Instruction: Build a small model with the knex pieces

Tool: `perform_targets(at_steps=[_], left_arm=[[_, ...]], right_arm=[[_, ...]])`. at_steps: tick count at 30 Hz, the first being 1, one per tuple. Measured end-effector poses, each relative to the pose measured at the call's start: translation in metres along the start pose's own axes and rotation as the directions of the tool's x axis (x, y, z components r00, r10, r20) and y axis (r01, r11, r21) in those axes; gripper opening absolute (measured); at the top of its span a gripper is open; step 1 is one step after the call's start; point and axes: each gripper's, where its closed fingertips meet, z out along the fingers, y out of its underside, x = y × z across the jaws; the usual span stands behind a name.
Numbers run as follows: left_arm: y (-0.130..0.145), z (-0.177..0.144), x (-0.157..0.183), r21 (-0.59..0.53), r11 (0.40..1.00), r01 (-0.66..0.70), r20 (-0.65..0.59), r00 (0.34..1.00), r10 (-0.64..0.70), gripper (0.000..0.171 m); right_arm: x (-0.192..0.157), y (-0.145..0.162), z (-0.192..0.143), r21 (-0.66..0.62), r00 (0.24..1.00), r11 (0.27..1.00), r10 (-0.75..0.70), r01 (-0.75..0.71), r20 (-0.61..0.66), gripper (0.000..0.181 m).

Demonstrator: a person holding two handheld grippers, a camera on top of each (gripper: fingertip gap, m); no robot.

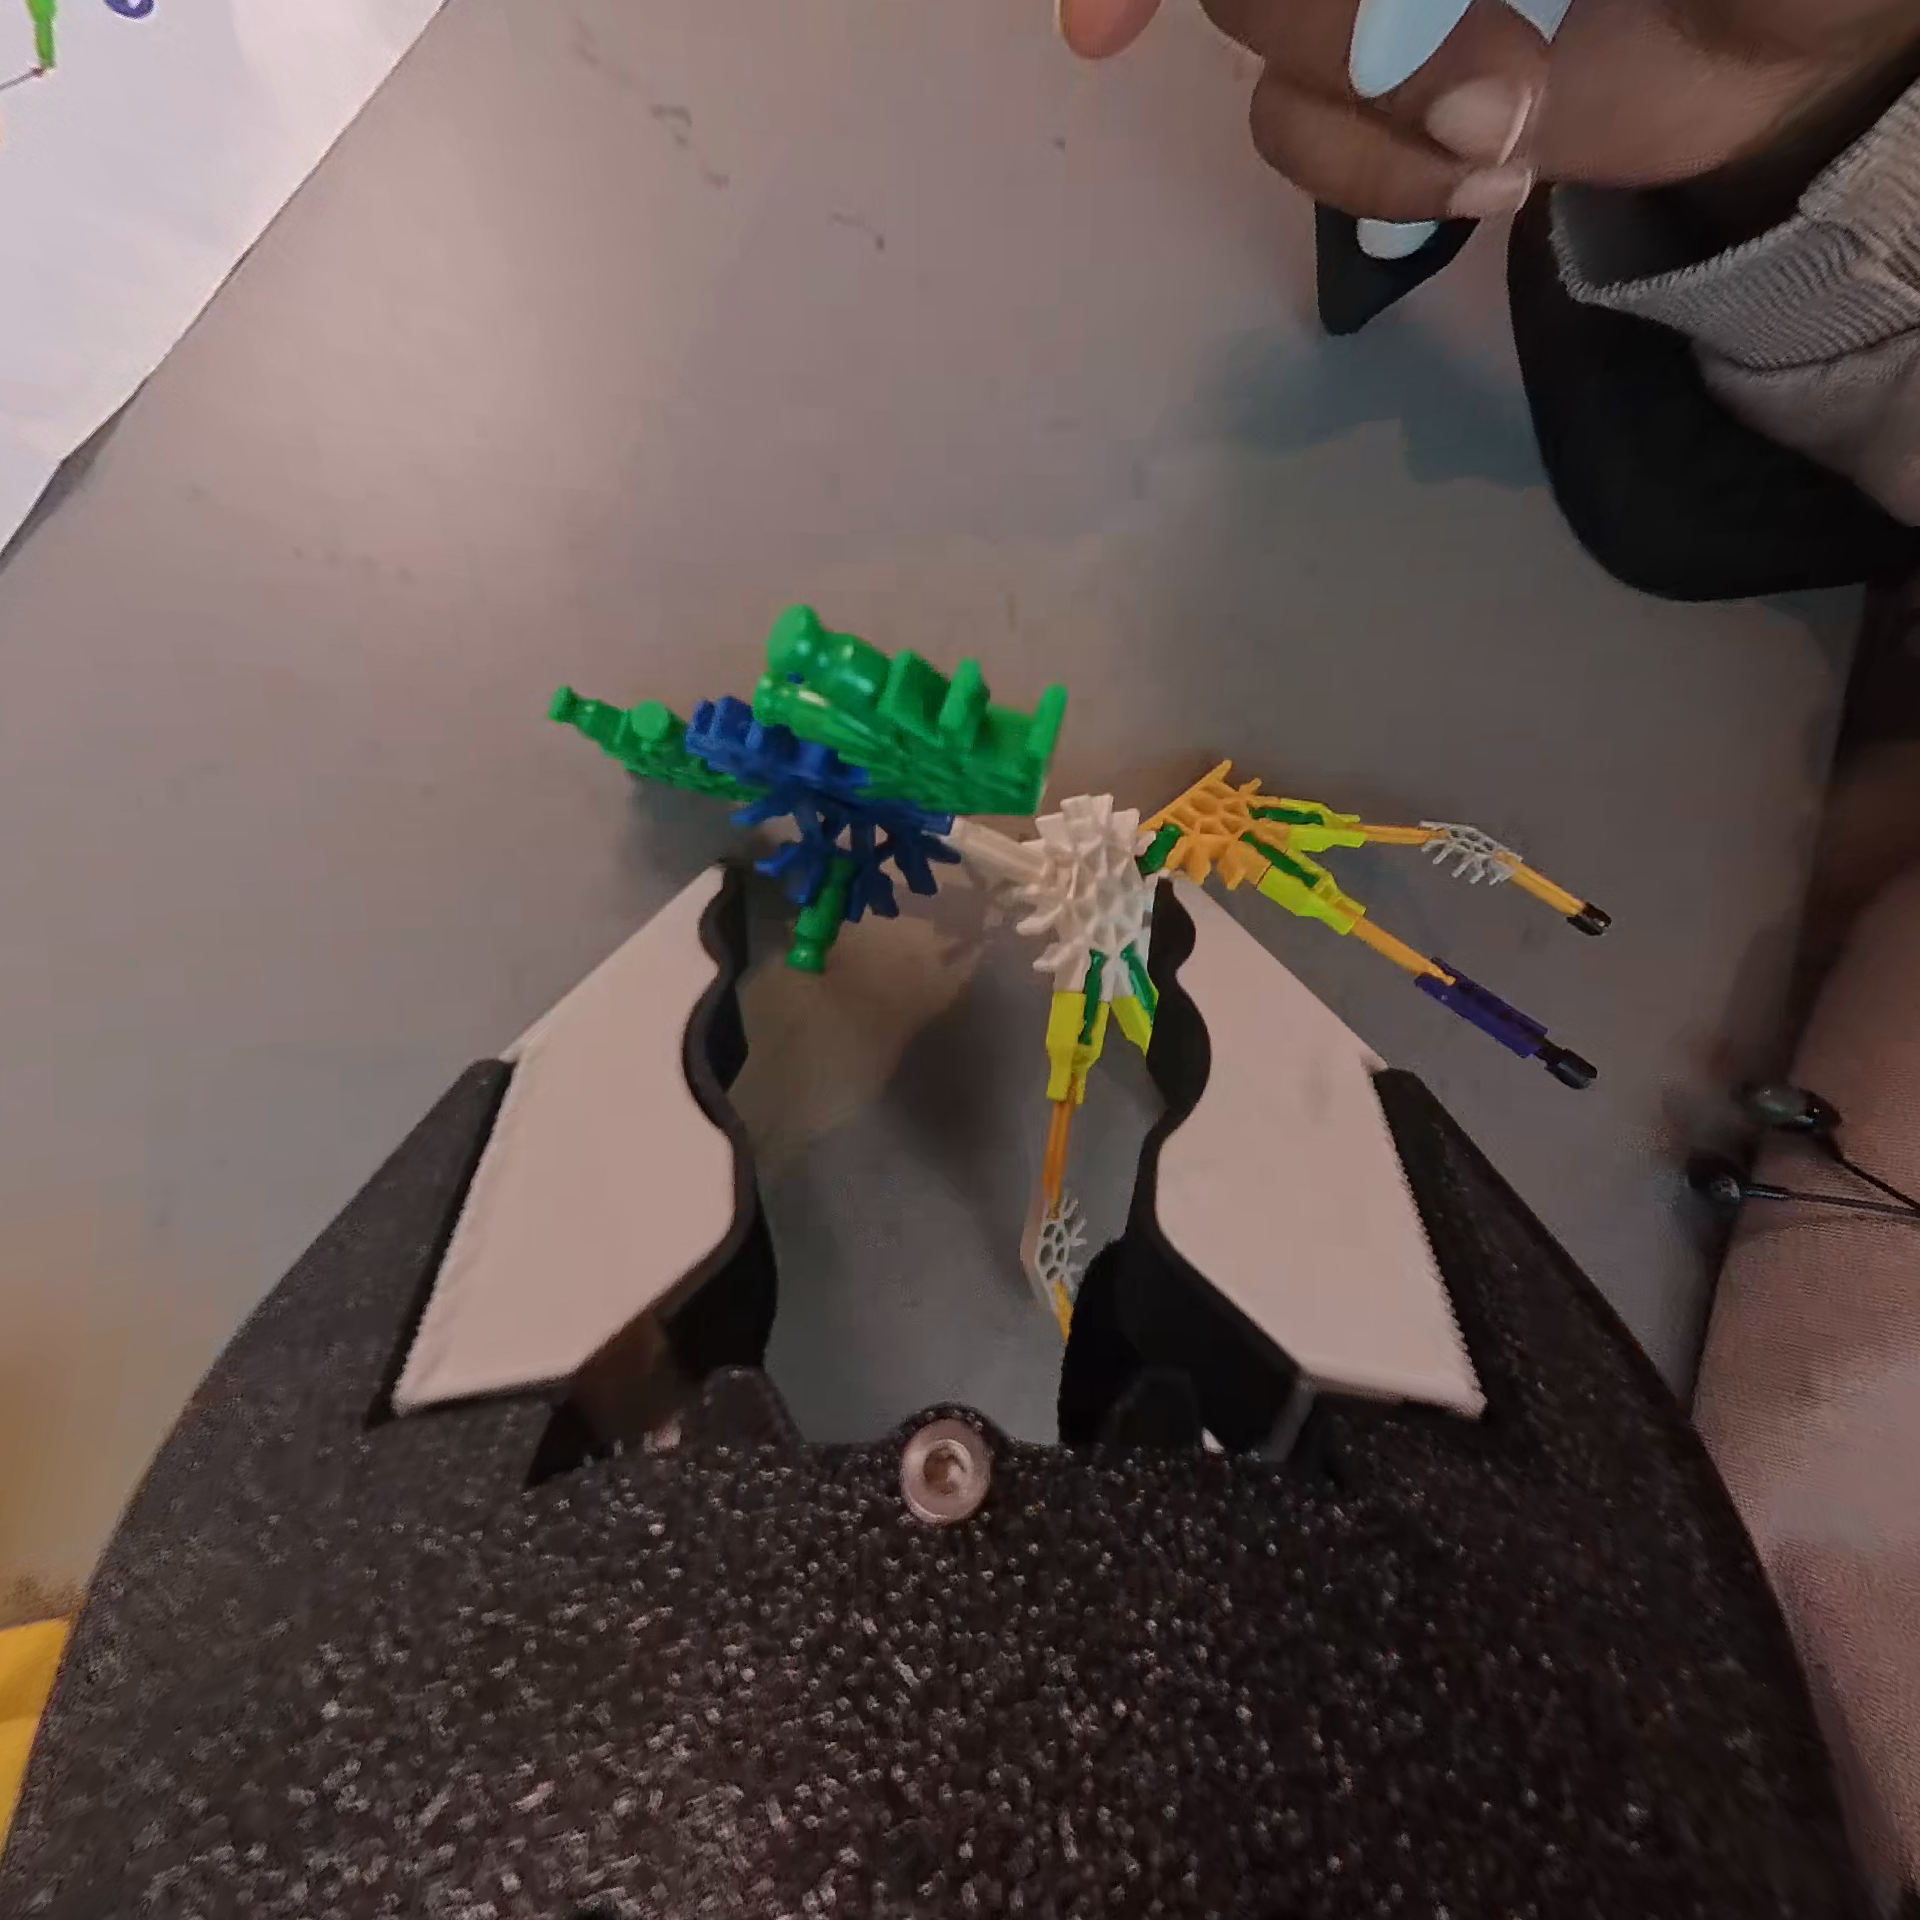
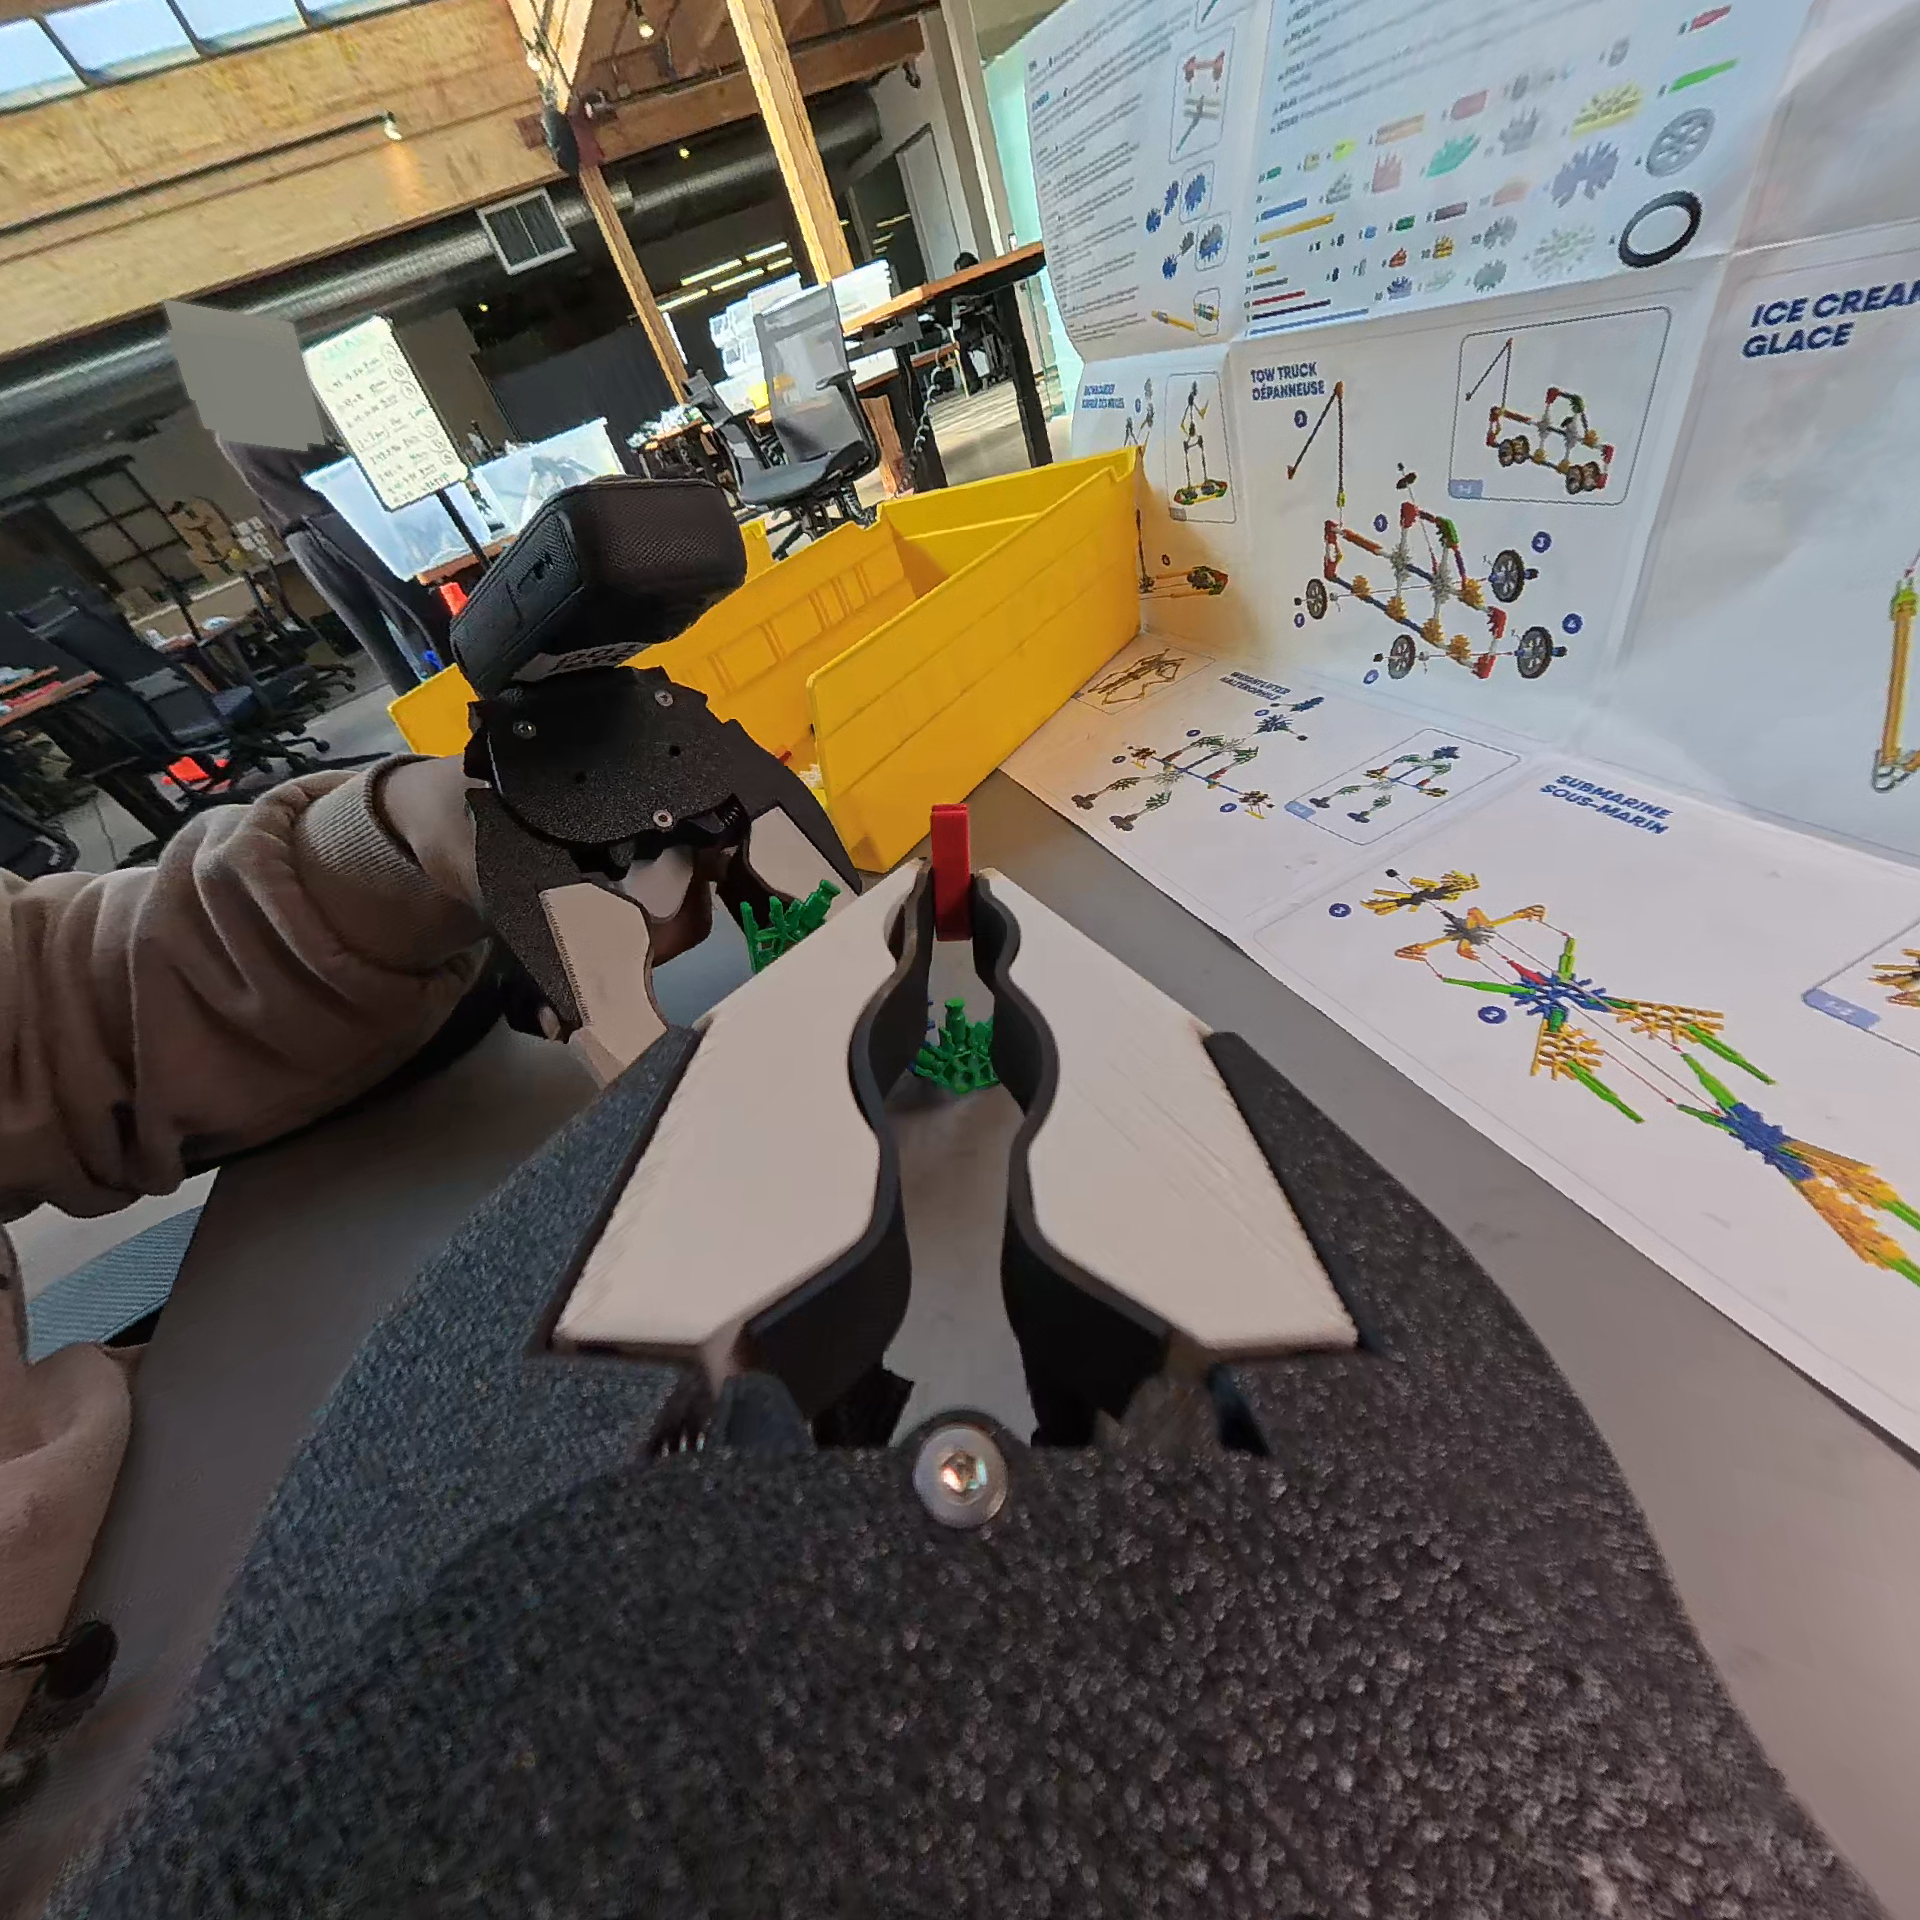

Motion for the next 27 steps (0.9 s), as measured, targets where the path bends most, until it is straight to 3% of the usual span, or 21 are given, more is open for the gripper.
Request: perform_targets(at_steps=[5, 9, 15, 19, 27], left_arm=[[0.011, -0.027, -0.01, 0.019, 1.0, -0.014, 0.0, 1.0, 0.014, 0.078], [0.001, -0.054, -0.019, 0.185, 0.983, 0.003, -0.001, 1.0, -0.003, 0.071], [-0.028, -0.077, -0.036, 0.454, 0.889, 0.06, 0.009, 0.997, -0.072, 0.063], [-0.033, -0.077, -0.042, 0.502, 0.863, 0.055, 0.031, 0.996, -0.082, 0.06], [-0.041, -0.077, -0.038, 0.569, 0.818, 0.089, -0.023, 0.995, -0.092, 0.057]], right_arm=[[0.004, 0.003, 0.001, 0.02, 1.0, 1.0, 0.007, -0.007, 0.001, 0.005], [0.006, -0.001, -0.001, 0.057, 0.999, 0.998, 0.036, -0.037, 0.027, 0.005], [0.005, -0.015, -0.01, 0.163, 0.982, 0.974, 0.138, -0.158, 0.126, 0.005], [0.005, -0.024, -0.015, 0.207, 0.961, 0.948, 0.203, -0.24, 0.185, 0.005], [-0.006, -0.023, -0.013, 0.194, 0.964, 0.958, 0.174, -0.214, 0.201, 0.005]])
